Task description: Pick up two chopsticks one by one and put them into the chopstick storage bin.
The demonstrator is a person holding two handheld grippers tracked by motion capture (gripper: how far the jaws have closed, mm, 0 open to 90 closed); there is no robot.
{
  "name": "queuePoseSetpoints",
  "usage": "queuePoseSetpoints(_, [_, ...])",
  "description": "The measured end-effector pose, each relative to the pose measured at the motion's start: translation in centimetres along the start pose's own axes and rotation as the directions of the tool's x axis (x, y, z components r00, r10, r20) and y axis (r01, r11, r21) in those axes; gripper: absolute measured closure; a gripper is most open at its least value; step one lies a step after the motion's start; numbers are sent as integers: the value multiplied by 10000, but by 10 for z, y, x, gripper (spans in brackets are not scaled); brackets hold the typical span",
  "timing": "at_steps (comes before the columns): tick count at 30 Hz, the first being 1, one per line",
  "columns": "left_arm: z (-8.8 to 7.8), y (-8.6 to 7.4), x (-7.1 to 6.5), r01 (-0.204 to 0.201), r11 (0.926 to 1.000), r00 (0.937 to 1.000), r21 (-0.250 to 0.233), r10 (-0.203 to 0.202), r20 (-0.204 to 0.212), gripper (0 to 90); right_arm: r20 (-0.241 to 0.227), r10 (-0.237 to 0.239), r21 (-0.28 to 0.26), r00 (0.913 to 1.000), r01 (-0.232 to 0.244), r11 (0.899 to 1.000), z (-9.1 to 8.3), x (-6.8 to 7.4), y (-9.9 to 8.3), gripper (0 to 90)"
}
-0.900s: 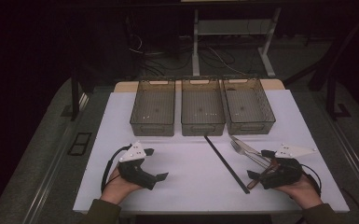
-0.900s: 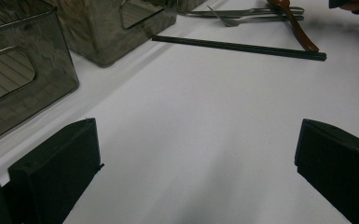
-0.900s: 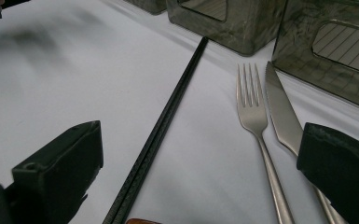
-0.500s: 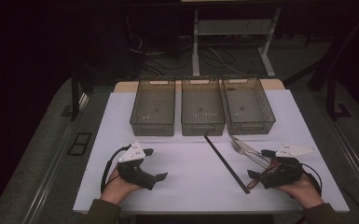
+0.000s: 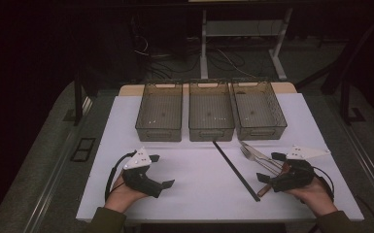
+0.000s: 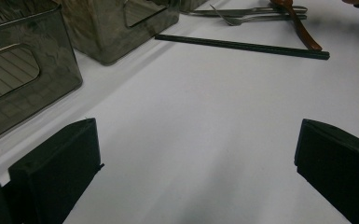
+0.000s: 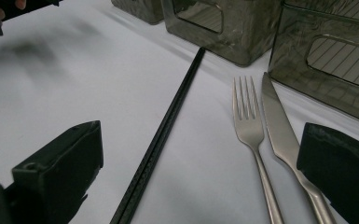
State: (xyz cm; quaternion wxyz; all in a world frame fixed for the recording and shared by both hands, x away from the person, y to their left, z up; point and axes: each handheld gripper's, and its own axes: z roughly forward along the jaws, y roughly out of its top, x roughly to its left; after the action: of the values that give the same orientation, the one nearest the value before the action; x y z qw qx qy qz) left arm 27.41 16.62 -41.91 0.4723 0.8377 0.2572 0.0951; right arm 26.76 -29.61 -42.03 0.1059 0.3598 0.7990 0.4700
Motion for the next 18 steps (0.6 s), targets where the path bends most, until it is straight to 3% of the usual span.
queuePoseSetpoints(18, [0, -1, -1, -13, 10000, 10000, 11, 13, -28, 0, -134, 68, 67, 9999, -67, 10000, 9, 0, 9, 0])
